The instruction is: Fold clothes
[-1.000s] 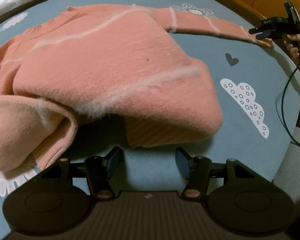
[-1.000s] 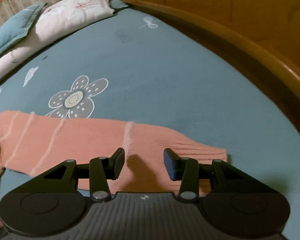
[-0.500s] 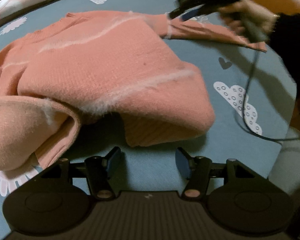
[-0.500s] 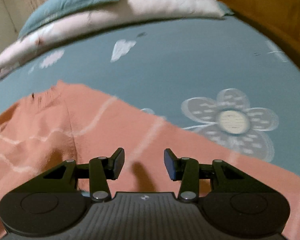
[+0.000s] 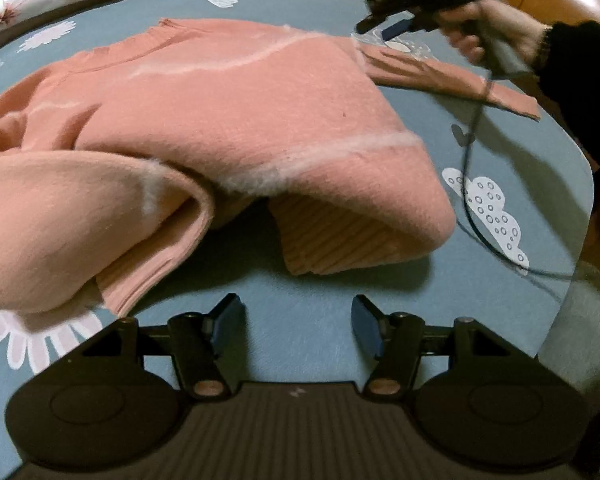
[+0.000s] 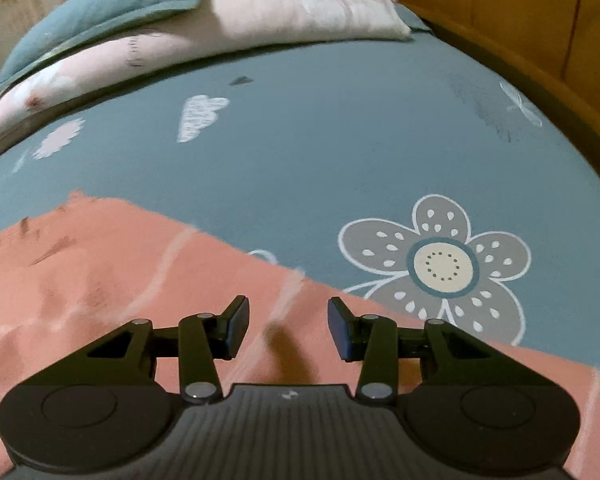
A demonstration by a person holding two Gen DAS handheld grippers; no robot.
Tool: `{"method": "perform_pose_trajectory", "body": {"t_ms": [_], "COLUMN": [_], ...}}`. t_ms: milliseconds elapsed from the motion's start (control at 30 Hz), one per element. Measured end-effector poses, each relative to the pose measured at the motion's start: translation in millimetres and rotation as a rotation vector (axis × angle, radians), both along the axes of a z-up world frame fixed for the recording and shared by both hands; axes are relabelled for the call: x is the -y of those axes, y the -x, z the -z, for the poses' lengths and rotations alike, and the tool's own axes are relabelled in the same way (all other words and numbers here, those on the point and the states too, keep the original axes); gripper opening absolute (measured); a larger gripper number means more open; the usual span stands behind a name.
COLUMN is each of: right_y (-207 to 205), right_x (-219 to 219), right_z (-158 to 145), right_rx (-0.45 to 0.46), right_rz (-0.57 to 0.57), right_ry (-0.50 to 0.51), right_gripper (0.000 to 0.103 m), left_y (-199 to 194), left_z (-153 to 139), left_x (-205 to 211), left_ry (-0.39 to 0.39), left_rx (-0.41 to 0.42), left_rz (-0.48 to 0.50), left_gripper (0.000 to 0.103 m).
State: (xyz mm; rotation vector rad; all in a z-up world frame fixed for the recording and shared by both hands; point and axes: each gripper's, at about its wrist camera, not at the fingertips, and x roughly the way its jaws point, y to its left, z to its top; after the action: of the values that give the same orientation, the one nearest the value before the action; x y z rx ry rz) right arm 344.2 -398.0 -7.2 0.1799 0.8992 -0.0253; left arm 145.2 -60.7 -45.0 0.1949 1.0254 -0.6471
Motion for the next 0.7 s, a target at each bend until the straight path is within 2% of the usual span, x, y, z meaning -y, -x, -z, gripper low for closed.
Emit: {"method": "perform_pose_trajectory", "body": {"t_ms": [133, 300, 433, 533, 700], "right_y": [31.2, 72.7, 106.1, 128.0, 156.6], "right_x": [-13.5, -38.8, -71.5, -104.3, -155.0], "right_z": [-46.6, -107.8, -136.5, -132.2, -80.6], "right_rx": [0.042, 0.109, 0.137, 0.124, 0.033], "right_rz": [-0.053, -0.139, -0.232, -0.309, -0.396], "right_ry": [-0.003, -0.082, -0.137, -0.145, -0.143], "right_gripper": [0.050, 0.053, 0.056, 0.056, 0.056], "left_y": [12.4, 26.6, 33.9, 35.9, 41.3], "left_z": [-13.4, -33.0, -46.5, -49.4, -51.9], "left_x": [-1.9, -7.9, -14.9, -21.0, -33.5], "left_ry": [0.012, 0.026, 0.046, 0.052, 0.039], "left_rx": [0.023, 0.066, 0.087, 0.094, 0.110], "left_rz": [-0.011, -0.042, -0.061, -0.084, -0.137], "left_gripper": [0.062, 0.062, 0.062, 0.062, 0.062]}}
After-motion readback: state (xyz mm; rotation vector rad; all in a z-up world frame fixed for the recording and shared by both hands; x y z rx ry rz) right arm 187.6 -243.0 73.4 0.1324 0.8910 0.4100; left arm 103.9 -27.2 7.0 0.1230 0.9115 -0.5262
